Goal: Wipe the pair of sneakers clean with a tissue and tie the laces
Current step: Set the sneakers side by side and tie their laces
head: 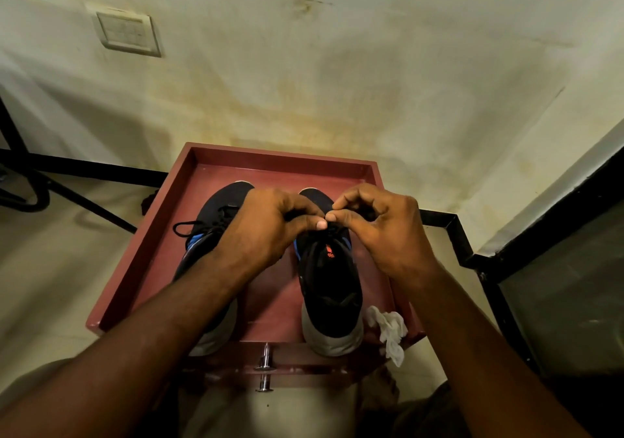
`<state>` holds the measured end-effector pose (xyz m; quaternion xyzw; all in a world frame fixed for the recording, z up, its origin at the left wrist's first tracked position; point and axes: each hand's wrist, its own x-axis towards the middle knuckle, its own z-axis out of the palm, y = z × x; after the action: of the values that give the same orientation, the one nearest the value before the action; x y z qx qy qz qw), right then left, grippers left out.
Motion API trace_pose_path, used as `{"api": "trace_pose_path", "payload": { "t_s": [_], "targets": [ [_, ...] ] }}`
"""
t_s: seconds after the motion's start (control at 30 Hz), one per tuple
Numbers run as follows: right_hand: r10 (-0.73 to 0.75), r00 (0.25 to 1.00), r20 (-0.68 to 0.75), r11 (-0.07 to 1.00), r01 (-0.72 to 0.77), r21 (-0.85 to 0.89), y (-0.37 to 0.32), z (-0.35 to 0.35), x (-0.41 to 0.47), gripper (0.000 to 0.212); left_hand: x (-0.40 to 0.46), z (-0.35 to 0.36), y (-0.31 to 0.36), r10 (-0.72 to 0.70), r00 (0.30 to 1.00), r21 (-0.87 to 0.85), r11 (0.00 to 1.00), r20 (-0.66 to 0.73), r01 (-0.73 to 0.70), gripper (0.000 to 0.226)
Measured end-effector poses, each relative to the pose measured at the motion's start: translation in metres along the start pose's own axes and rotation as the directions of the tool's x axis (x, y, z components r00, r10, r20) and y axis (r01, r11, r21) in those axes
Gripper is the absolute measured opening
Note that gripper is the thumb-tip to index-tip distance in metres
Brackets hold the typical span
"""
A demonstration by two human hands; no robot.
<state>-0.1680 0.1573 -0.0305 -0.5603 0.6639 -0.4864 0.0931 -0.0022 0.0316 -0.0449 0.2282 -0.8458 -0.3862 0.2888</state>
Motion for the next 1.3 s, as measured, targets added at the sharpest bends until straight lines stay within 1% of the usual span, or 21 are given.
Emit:
{"api": "trace_pose_path", "payload": {
  "t_s": [0.07, 0.1, 0.13, 0.17, 0.2, 0.23, 0.3, 0.4, 0.57, 0.6, 0.63, 0.67, 0.7, 0.73, 0.77, 0.8, 0.9, 1.0, 1.1, 1.23, 1.3],
  "targets": [
    [-0.031, 0.999, -0.01, 1.0, 0.031, 0.001, 0.001, 0.003, 0.001, 0.006, 0.0, 0.0, 0.004, 0.003, 0.996, 0.043, 0.999, 0.092, -0.007, 0.01],
    [-0.021, 1.0, -0.02, 1.0, 0.021, 0.015, 0.002, 0.004, 0.001, 0.006, -0.001, 0.001, 0.004, -0.019, 0.99, 0.023, 1.0, 0.141, 0.016, 0.013],
    [0.002, 0.999, -0.032, 0.999, -0.001, 0.04, 0.002, 0.005, 0.002, 0.007, -0.001, 0.002, 0.002, -0.058, 0.98, -0.045, 0.997, 0.19, 0.067, 0.018],
    [0.03, 0.999, -0.041, 0.997, -0.027, 0.068, 0.003, 0.006, 0.002, 0.009, -0.002, 0.003, 0.001, -0.112, 0.965, -0.167, 0.974, 0.238, 0.154, 0.024],
    [0.043, 0.998, -0.044, 0.996, -0.039, 0.085, 0.003, 0.007, 0.003, 0.011, -0.003, 0.004, 0.002, -0.17, 0.946, -0.313, 0.915, 0.276, 0.255, 0.028],
    [0.035, 0.998, -0.048, 0.996, -0.031, 0.082, 0.004, 0.008, 0.003, 0.013, -0.004, 0.006, 0.002, -0.227, 0.926, -0.447, 0.824, 0.302, 0.348, 0.03],
    [-0.004, 0.999, -0.052, 0.998, 0.007, 0.059, 0.003, 0.009, 0.003, 0.015, -0.003, 0.008, 0.006, -0.307, 0.893, -0.617, 0.646, 0.329, 0.45, 0.028],
    [-0.008, 0.999, -0.047, 0.998, 0.011, 0.055, -0.003, 0.012, 0.001, 0.019, -0.001, 0.01, 0.007, -0.35, 0.868, -0.701, 0.516, 0.351, 0.492, 0.028],
    [0.071, 0.991, -0.111, 0.996, -0.075, -0.036, -0.005, 0.01, 0.002, 0.009, 0.0, 0.011, 0.01, -0.386, 0.86, -0.718, 0.487, 0.334, 0.497, 0.025],
    [0.097, 0.991, -0.097, 0.993, -0.103, -0.051, -0.006, 0.007, 0.002, 0.008, 0.0, 0.008, 0.01, -0.398, 0.868, -0.691, 0.537, 0.298, 0.484, 0.024],
    [0.131, 0.989, -0.071, 0.989, -0.136, -0.065, -0.004, 0.003, 0.002, 0.008, 0.0, 0.004, 0.008, -0.404, 0.883, -0.606, 0.649, 0.239, 0.46, 0.022],
    [0.175, 0.984, -0.038, 0.981, -0.178, -0.081, -0.003, -0.003, 0.001, 0.009, 0.001, -0.002, 0.002, -0.386, 0.908, -0.435, 0.798, 0.163, 0.417, 0.02],
    [0.232, 0.973, -0.007, 0.966, -0.231, -0.114, 0.001, -0.011, 0.001, 0.01, 0.002, -0.008, -0.005, -0.352, 0.931, -0.202, 0.909, 0.095, 0.364, 0.017],
    [0.297, 0.955, 0.014, 0.942, -0.29, -0.171, 0.006, -0.02, 0.001, 0.012, 0.002, -0.016, -0.012, -0.322, 0.946, 0.024, 0.947, 0.044, 0.322, 0.015],
    [0.367, 0.93, 0.024, 0.906, -0.352, -0.236, 0.012, -0.028, 0.0, 0.014, 0.002, -0.023, -0.017, -0.311, 0.95, 0.196, 0.933, 0.011, 0.303, 0.015],
    [0.442, 0.897, 0.026, 0.864, -0.418, -0.281, 0.017, -0.036, -0.001, 0.016, 0.001, -0.029, -0.021, -0.313, 0.95, 0.301, 0.906, -0.003, 0.299, 0.017],
    [0.601, 0.797, 0.057, 0.775, -0.564, -0.284, 0.027, -0.043, -0.006, 0.019, -0.002, -0.033, -0.019, -0.335, 0.94, 0.408, 0.868, 0.06, 0.283, 0.019],
    [0.639, 0.765, 0.078, 0.741, -0.584, -0.332, 0.027, -0.038, -0.007, 0.02, 0.0, -0.026, -0.018, -0.335, 0.938, 0.495, 0.832, 0.091, 0.249, 0.023],
    [0.59, 0.805, 0.064, 0.773, -0.54, -0.334, 0.027, -0.037, -0.006, 0.017, -0.002, -0.028, -0.022, -0.302, 0.951, 0.521, 0.823, 0.066, 0.226, 0.031],
    [0.509, 0.86, -0.012, 0.825, -0.492, -0.278, 0.017, -0.034, -0.009, 0.028, -0.017, -0.043, -0.016, -0.144, 0.988, 0.442, 0.884, -0.051, 0.152, 0.033],
    [0.456, 0.887, -0.069, 0.853, -0.458, -0.251, 0.009, -0.035, -0.01, 0.03, -0.027, -0.058, -0.003, -0.152, 0.985, 0.47, 0.866, -0.083, 0.173, 0.031]
  ]
}}
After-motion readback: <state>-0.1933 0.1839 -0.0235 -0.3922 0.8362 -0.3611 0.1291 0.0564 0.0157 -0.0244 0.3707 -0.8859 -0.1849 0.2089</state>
